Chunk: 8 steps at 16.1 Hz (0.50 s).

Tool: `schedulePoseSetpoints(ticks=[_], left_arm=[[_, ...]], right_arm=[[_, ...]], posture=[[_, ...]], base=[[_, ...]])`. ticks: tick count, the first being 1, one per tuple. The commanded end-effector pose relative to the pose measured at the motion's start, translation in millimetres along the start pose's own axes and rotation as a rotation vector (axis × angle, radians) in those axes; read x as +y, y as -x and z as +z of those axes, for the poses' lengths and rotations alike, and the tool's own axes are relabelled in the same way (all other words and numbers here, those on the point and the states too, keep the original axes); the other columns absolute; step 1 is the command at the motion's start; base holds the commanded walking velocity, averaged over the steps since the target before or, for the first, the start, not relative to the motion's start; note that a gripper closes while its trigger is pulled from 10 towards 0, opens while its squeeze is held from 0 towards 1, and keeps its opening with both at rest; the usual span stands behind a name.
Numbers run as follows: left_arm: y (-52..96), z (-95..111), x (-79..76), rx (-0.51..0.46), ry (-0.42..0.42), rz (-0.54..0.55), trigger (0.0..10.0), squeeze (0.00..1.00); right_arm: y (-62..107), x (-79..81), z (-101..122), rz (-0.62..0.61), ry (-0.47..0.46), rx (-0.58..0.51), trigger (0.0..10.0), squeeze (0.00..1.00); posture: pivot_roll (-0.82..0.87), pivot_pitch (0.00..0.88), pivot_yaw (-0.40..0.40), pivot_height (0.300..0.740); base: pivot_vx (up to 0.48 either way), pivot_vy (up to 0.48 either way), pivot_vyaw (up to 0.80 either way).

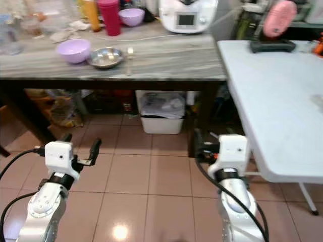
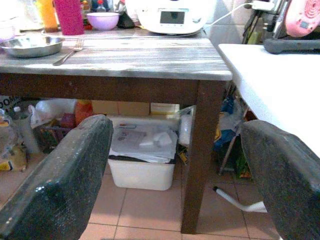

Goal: Setting the table

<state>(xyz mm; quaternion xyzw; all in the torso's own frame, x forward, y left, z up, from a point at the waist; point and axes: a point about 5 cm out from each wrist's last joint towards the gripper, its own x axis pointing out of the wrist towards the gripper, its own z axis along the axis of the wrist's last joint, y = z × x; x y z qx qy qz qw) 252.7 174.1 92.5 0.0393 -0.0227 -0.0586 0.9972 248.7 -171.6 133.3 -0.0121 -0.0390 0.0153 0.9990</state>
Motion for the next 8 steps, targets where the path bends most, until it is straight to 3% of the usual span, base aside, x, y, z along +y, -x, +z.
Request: schedulePoseSetpoints(ticks=[1, 8], left_arm=[[-0.7, 4.5, -2.2, -0.011, 0.000, -0.004, 10.0, 0.00], [-1.2, 8.5, -5.4, -0.016, 0.006, -0.013, 10.0, 0.00]], right_arm=[[0.0, -4.5, 2.8, -0.017, 0.009, -0.007, 10.0, 0.00], [1.4, -4.2, 3.1, -0.026, 0.003, -0.009, 10.0, 0.00]], posture=[[-0.21, 0.092, 0.049, 0.740], [-0.22, 0.101, 0.050, 0.740]], base=[[0.000, -0.322, 0.00], [0.000, -0.317, 0.00]])
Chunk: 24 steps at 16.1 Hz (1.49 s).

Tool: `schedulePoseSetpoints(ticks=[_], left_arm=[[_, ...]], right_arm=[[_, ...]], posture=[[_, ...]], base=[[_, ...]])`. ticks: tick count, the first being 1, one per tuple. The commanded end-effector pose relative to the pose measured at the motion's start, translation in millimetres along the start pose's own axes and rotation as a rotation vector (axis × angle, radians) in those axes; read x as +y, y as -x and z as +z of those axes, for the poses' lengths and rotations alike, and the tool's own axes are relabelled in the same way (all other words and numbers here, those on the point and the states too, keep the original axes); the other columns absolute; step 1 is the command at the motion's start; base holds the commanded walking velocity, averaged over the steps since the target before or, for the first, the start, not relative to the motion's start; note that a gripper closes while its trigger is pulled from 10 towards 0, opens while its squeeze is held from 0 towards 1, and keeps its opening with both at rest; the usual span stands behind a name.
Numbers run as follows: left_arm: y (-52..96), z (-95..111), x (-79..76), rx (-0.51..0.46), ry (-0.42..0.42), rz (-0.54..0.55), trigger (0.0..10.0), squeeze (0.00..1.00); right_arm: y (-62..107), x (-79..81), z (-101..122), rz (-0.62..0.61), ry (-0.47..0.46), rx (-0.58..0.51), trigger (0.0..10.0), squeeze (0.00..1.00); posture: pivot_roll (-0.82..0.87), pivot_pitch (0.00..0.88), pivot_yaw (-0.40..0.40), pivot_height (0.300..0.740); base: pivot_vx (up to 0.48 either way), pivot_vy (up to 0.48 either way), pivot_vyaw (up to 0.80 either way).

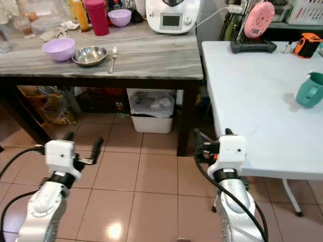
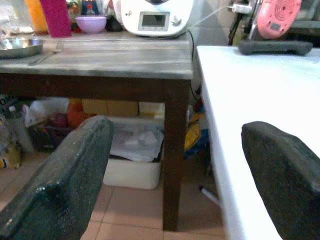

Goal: Setting the table

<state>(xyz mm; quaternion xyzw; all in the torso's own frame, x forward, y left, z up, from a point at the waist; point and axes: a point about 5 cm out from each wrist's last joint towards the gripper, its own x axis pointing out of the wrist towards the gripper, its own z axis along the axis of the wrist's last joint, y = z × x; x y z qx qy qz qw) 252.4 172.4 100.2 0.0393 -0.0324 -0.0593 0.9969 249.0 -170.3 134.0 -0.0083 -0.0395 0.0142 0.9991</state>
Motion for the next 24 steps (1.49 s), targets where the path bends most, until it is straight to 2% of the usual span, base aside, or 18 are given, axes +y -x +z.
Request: schedulePoseSetpoints(ticks=[1, 24], left_arm=[[-1.3, 1.3, -4.9, 0.004, 0.007, -0.013, 10.0, 0.00], [-4.8, 2.7, -5.1, 0.008, 0.000, -0.022, 10.0, 0.00]], right_arm=[[1.2, -5.6, 2.6, -0.024, 0.010, -0.008, 10.0, 0.00], [-2.6, -6.0, 2.5, -0.037, 0.004, -0.012, 10.0, 0.00]], posture=[[-0.22, 0.102, 0.050, 0.740], [-0.21, 0.103, 0.059, 0.740]], base=[[0.000, -0.319, 0.00], [0.000, -0.346, 0.00]])
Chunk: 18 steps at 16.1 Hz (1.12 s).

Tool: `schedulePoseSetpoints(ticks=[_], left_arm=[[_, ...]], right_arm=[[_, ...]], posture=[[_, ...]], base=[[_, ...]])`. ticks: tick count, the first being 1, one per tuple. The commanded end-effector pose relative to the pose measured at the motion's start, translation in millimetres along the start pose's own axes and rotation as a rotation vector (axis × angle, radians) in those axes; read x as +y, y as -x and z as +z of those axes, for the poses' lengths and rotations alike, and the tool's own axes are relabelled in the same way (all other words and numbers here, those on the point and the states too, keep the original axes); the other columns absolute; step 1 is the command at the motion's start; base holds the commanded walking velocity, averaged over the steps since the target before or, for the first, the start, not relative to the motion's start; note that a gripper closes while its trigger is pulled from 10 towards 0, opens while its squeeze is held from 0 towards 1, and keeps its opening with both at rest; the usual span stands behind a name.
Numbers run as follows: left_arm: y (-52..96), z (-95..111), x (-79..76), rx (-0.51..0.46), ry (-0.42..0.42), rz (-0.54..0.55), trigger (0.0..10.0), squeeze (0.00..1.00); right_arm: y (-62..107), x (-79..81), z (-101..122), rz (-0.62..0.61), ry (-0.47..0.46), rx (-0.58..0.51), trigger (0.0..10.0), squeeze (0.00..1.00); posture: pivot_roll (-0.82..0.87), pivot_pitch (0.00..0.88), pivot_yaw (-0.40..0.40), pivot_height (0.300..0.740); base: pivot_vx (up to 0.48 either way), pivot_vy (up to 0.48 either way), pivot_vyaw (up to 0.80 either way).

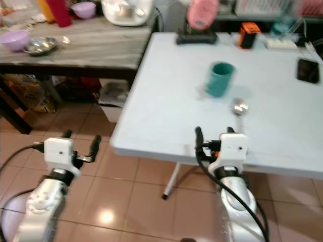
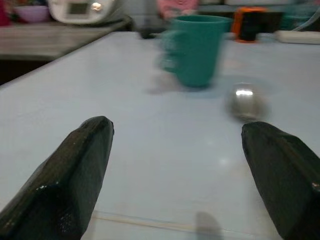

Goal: Setting the table

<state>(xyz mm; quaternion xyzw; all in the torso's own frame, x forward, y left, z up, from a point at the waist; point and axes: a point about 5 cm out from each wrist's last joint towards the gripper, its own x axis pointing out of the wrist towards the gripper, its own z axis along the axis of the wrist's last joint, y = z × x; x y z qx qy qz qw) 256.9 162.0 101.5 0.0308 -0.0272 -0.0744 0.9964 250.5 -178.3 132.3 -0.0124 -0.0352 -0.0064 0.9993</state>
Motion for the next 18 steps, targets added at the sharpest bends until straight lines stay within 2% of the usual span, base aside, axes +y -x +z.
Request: schedulePoseSetpoints(ticks=[1, 4, 6, 13, 15, 16, 18], left_arm=[[1.0, 1, 4.6, 0.000, -0.020, 0.008, 10.0, 0.00], [-0.1, 1, 5.0, -0.001, -0.022, 0.005, 10.0, 0.00], [-1.7, 1, 4.4, -0.009, -0.006, 0.002, 10.0, 0.00], [-10.0, 2, 7.0, -0.012, -0.034, -0.030, 10.0, 0.00], [-12.4, 2, 3.1, -0.020, -0.041, -0.084, 10.0, 0.00], [-11.6, 4, -4.8, -0.034, -0.045, -0.176, 10.0, 0.00], [-8.2, 5, -10.6, -0.039, -0.053, -0.257, 10.0, 0.00]], right_arm=[[-1.2, 2.2, 4, 0.004, -0.006, -0.020, 10.0, 0.00], [-2.0, 2.3, 4, 0.002, -0.006, -0.022, 10.0, 0.00], [-2.7, 2.6, 4, 0.002, -0.007, -0.023, 10.0, 0.00], [-8.9, 1.3, 7, -0.004, -0.010, -0.037, 10.0, 0.00], [-15.1, -1.5, 11, -0.017, -0.012, -0.048, 10.0, 0.00], [-24.7, -4.2, 13, -0.034, -0.023, -0.042, 10.0, 0.00], [-33.4, -5.2, 14, -0.042, -0.032, -0.031, 10.0, 0.00]], posture=[[-0.22, 0.102, 0.058, 0.740], [-0.22, 0.100, 0.060, 0.740], [-0.22, 0.099, 0.063, 0.740], [-0.21, 0.106, 0.066, 0.740], [-0.21, 0.117, 0.067, 0.740], [-0.22, 0.128, 0.070, 0.740], [-0.22, 0.144, 0.073, 0.740]], base=[[0.000, -0.356, 0.00], [0.000, -0.359, 0.00], [0.000, 0.000, 0.00], [0.000, 0.000, 0.00], [0.000, 0.000, 0.00], [0.000, 0.000, 0.00], [0.000, 0.000, 0.00]])
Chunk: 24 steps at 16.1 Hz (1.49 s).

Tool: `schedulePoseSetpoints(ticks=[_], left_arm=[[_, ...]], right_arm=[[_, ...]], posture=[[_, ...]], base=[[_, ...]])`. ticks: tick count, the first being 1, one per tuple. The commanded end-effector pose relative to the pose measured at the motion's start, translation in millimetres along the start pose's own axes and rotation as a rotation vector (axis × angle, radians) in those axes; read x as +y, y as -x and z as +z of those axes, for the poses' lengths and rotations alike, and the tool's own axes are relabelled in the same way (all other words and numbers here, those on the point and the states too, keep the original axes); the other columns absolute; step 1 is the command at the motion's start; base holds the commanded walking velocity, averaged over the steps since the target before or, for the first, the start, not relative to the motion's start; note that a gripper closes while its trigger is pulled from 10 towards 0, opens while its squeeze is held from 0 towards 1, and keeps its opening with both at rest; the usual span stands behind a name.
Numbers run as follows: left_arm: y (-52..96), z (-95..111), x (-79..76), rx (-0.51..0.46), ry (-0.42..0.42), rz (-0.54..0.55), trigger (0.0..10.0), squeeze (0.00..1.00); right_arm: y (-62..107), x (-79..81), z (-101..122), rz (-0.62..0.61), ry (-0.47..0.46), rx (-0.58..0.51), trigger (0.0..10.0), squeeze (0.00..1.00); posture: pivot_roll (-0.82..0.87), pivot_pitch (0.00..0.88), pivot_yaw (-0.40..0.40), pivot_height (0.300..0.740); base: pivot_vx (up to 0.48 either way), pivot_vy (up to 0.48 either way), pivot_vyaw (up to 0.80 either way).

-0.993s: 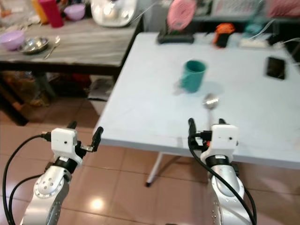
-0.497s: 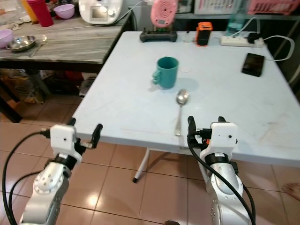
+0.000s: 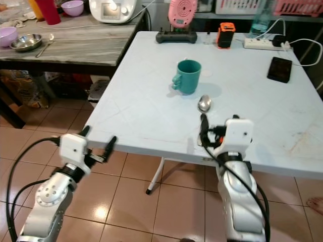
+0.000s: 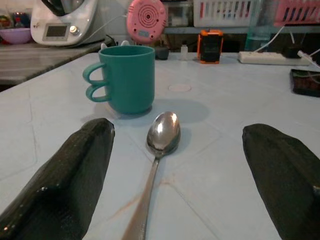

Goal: Setting the table

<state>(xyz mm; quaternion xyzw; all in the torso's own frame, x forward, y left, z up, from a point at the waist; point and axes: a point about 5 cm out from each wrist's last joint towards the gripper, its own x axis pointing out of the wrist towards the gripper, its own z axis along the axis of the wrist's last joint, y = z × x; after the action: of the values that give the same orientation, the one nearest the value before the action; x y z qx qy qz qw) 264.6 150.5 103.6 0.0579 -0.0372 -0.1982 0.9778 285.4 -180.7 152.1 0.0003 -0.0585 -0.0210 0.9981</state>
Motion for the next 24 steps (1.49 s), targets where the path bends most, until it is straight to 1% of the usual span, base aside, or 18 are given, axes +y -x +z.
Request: schedulePoseSetpoints(ticks=[1, 2, 4, 5, 6, 7, 9, 12, 14, 17, 18, 19, 20, 24], left_arm=[[2.2, 3, -2.9, -0.015, -0.008, -0.042, 10.0, 0.00], [3.1, 4, -5.6, -0.017, -0.012, -0.091, 10.0, 0.00], [2.1, 6, -9.8, -0.029, -0.009, -0.140, 10.0, 0.00], [1.9, 8, -13.9, -0.038, -0.013, -0.171, 10.0, 0.00], [1.9, 8, -15.4, -0.042, -0.015, -0.185, 10.0, 0.00], [1.4, 9, -17.2, -0.047, -0.021, -0.209, 10.0, 0.00], [0.3, 10, -18.1, -0.051, -0.022, -0.220, 10.0, 0.00], [-0.1, 12, -19.3, -0.056, -0.019, -0.229, 10.0, 0.00], [-0.4, 13, -22.7, -0.062, -0.011, -0.256, 10.0, 0.00], [0.0, 15, -26.0, -0.076, -0.004, -0.284, 10.0, 0.00], [-0.4, 16, -27.2, -0.082, -0.004, -0.289, 10.0, 0.00], [-0.9, 16, -28.6, -0.085, -0.004, -0.293, 10.0, 0.00], [-1.1, 16, -29.3, -0.087, -0.004, -0.294, 10.0, 0.00], [-1.8, 16, -31.8, -0.094, 0.002, -0.304, 10.0, 0.00]], right_arm=[[-2.0, -3.0, -3, -0.016, -0.003, 0.029, 10.0, 0.00], [-10.2, -2.0, -4, -0.022, 0.004, 0.051, 10.0, 0.00], [-19.6, -0.1, -4, -0.036, 0.009, 0.073, 10.0, 0.00], [-25.4, 0.2, -3, -0.048, -0.008, 0.080, 10.0, 0.00], [-27.8, 0.4, -2, -0.050, -0.008, 0.082, 10.0, 0.00], [-34.0, 0.3, -1, -0.061, -0.020, 0.089, 10.0, 0.00], [-46.7, 1.6, -2, -0.072, -0.044, 0.128, 10.0, 0.00], [-55.8, 4.3, -2, -0.065, -0.037, 0.147, 10.0, 0.00], [-66.6, 10.3, -6, -0.062, -0.048, 0.202, 10.0, 0.00], [-72.2, 17.7, -13, -0.046, -0.035, 0.259, 10.0, 0.00], [-73.3, 19.8, -18, -0.032, -0.034, 0.288, 9.4, 0.00], [-73.4, 21.9, -22, -0.017, -0.025, 0.316, 2.0, 0.00], [-72.8, 22.9, -26, -0.011, -0.013, 0.331, 0.0, 0.00], [-68.3, 13.8, -41, -0.041, 0.012, 0.405, 0.0, 0.00]], posture=[[-0.22, 0.144, 0.073, 0.740], [-0.22, 0.159, 0.078, 0.740], [-0.22, 0.165, 0.077, 0.740], [-0.22, 0.166, 0.077, 0.740], [-0.22, 0.166, 0.077, 0.740], [-0.22, 0.167, 0.077, 0.740], [-0.22, 0.167, 0.075, 0.740], [-0.21, 0.167, 0.073, 0.740], [-0.21, 0.165, 0.067, 0.740], [-0.21, 0.165, 0.065, 0.740], [-0.21, 0.164, 0.062, 0.740], [-0.21, 0.163, 0.056, 0.740], [-0.21, 0.162, 0.056, 0.740], [-0.22, 0.156, 0.052, 0.740]], base=[[0.000, 0.000, 0.00], [0.000, 0.000, 0.00], [0.000, 0.000, 0.00], [0.000, 0.000, 0.00], [0.000, 0.000, 0.00], [0.000, 0.000, 0.00], [0.000, 0.000, 0.00], [0.000, 0.000, 0.00], [0.000, 0.000, 0.00], [0.000, 0.000, 0.00], [0.000, 0.000, 0.00], [0.000, 0.000, 0.00], [0.000, 0.000, 0.00], [0.000, 0.000, 0.00]])
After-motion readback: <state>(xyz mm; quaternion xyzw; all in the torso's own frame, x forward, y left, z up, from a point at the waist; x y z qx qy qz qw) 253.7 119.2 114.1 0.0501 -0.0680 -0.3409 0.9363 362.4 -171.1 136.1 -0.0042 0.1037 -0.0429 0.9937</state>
